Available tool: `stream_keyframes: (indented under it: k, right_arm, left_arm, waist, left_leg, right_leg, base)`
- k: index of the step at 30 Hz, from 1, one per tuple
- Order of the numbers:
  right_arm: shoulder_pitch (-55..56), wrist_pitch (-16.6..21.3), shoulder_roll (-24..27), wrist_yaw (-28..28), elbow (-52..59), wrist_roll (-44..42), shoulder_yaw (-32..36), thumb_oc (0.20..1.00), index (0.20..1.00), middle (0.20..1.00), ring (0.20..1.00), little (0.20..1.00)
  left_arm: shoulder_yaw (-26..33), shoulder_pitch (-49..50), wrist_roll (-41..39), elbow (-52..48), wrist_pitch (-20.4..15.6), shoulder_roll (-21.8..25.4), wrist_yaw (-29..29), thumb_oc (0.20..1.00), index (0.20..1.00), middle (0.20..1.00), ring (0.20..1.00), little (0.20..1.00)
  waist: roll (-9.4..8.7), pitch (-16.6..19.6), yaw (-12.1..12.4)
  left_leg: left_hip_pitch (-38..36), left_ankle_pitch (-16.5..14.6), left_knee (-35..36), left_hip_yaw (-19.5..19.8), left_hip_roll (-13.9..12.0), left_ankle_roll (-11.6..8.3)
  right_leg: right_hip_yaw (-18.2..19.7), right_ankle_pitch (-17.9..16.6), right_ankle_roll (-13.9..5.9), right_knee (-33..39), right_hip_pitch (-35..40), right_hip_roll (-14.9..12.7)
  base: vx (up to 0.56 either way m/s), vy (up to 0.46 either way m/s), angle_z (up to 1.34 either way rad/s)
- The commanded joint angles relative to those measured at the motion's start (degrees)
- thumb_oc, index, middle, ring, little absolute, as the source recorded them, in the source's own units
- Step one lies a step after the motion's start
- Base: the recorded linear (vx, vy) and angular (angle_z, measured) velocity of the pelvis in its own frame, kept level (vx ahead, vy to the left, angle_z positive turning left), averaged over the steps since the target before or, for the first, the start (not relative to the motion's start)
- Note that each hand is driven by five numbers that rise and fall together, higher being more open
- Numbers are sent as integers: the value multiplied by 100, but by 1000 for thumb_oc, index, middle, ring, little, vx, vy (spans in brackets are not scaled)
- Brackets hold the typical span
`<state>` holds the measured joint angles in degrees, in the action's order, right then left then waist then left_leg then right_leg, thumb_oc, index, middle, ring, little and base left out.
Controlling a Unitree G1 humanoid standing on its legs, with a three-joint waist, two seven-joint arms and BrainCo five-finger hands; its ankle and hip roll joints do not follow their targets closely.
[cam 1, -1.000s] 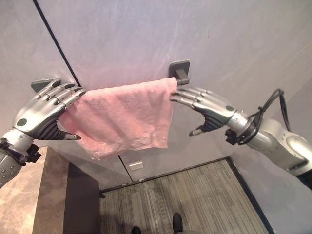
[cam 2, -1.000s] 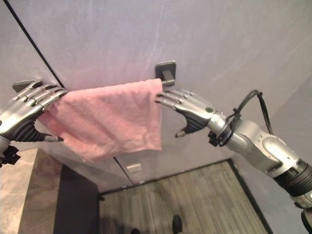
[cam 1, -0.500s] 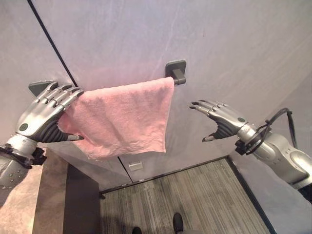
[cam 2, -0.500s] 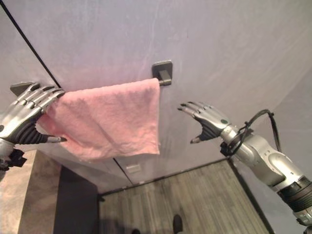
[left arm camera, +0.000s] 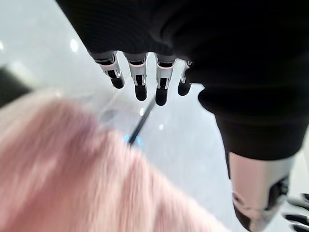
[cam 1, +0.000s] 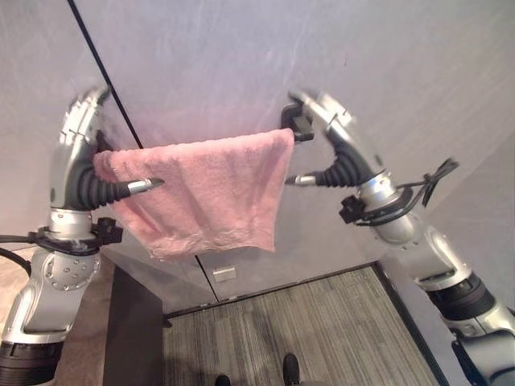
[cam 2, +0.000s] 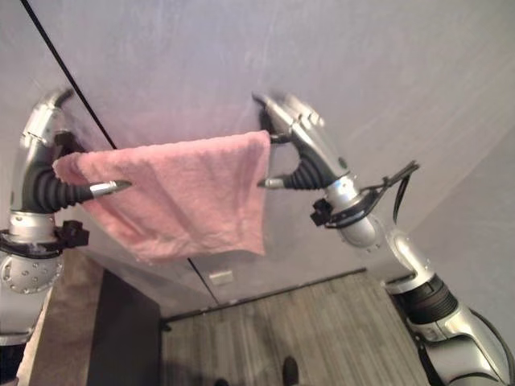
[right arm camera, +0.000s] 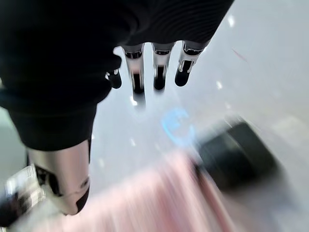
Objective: Put brush and paste in cup on sink, flatten towel.
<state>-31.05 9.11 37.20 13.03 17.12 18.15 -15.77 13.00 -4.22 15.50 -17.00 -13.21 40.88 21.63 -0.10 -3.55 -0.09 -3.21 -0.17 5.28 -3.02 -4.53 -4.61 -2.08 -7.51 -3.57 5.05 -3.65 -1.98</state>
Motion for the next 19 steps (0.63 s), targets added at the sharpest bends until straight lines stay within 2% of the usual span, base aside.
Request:
stream_keyframes:
  k: [1, 2, 6, 7, 9, 11, 13, 14, 16, 19]
  right_arm:
    - [710, 254, -302, 391, 557, -702, 904, 1000, 1000, 1000, 1000, 1000]
    - [755, 245, -303, 376, 593, -710, 920, 1000, 1000, 1000, 1000, 1000]
    - [2039, 345, -448, 294, 955, -880, 1810, 1000, 1000, 1000, 1000, 1000]
    - [2740, 405, -676, 252, 1025, -1058, 2200, 1000, 1000, 1000, 1000, 1000]
    - [3545, 424, -923, 181, 967, -1223, 2552, 1000, 1000, 1000, 1000, 1000]
    - [4226, 431, -1161, -100, 734, -1652, 2568, 1000, 1000, 1000, 1000, 1000]
    - [4778, 272, -1059, -416, 415, -1633, 2536, 1000, 1000, 1000, 1000, 1000]
    - [4797, 274, -1050, -422, 415, -1636, 2543, 1000, 1000, 1000, 1000, 1000]
    - [5216, 85, -1141, -732, -650, -1948, 2234, 1000, 1000, 1000, 1000, 1000]
    - [5209, -92, -1231, -852, -1620, -2287, 1962, 1000, 1000, 1000, 1000, 1000]
  left_arm:
    - [366, 470, -628, -57, -3, -346, 401, 1000, 1000, 1000, 1000, 1000]
    - [367, 500, -634, -83, 6, -351, 390, 1000, 1000, 1000, 1000, 1000]
    - [854, 1430, -765, -219, 56, -681, 158, 1000, 1000, 1000, 1000, 1000]
    - [1007, 1855, -947, -210, 40, -1011, 60, 1000, 1000, 1000, 1000, 1000]
    - [881, 2343, -1513, -142, -17, -1475, -235, 1000, 1000, 1000, 1000, 1000]
    - [683, 2710, -1914, 13, 12, -1734, -516, 1000, 1000, 1000, 1000, 1000]
    - [474, 2958, -2310, 304, 77, -1861, -924, 1000, 1000, 1000, 1000, 1000]
    - [466, 2967, -2325, 315, 68, -1859, -938, 1000, 1000, 1000, 1000, 1000]
    - [-1, 3156, -2818, 1235, 188, -2018, -1326, 1000, 1000, 1000, 1000, 1000]
    - [-282, 3114, -3131, 2087, 316, -2181, -1439, 1000, 1000, 1000, 1000, 1000]
  waist:
    - [-101, 144, -16]
    - [-102, 159, -12]
    - [-75, 134, -76]
    - [-73, 102, -110]
    - [-64, 48, -172]
    - [-54, -19, -217]
    - [-47, -58, -256]
    - [-37, -44, -258]
    - [-31, -100, -287]
    - [-45, -116, -294]
  left_leg:
    - [-149, -107, -28, -3, -48, -116]
    - [-153, -109, -28, -2, -48, -116]
    - [-151, -100, -28, -8, -56, -113]
    - [-132, -94, -28, 7, -52, -111]
    - [-81, -76, -28, 21, -38, -106]
    - [-39, -56, -28, 40, -45, -108]
    - [-25, -87, -28, 56, -69, -119]
    - [-25, -90, -28, 63, -71, -120]
    - [-7, -77, -28, 123, -92, -126]
    - [51, -15, -28, 167, -91, -120]
  right_leg:
    - [-72, 436, -678, -5, 422, -506]
    - [-74, 438, -679, -5, 427, -506]
    - [-87, 451, -664, -5, 442, -501]
    - [-99, 450, -664, -5, 434, -502]
    - [-121, 444, -660, -5, 397, -507]
    - [-147, 441, -654, -5, 366, -510]
    - [-195, 508, -650, -5, 385, -500]
    - [-203, 512, -650, -5, 389, -498]
    - [-279, 547, -629, -5, 420, -497]
    - [-322, 526, -620, -5, 390, -507]
  base:
    - [-4, 0, -5]
    - [-1, 0, -5]
    - [1, 2, -3]
    - [-27, 3, 6]
    - [-51, 4, 5]
    - [-33, -3, 0]
    - [-18, -14, 4]
    - [-44, -26, 7]
    - [-37, -29, 5]
    - [-22, -12, 18]
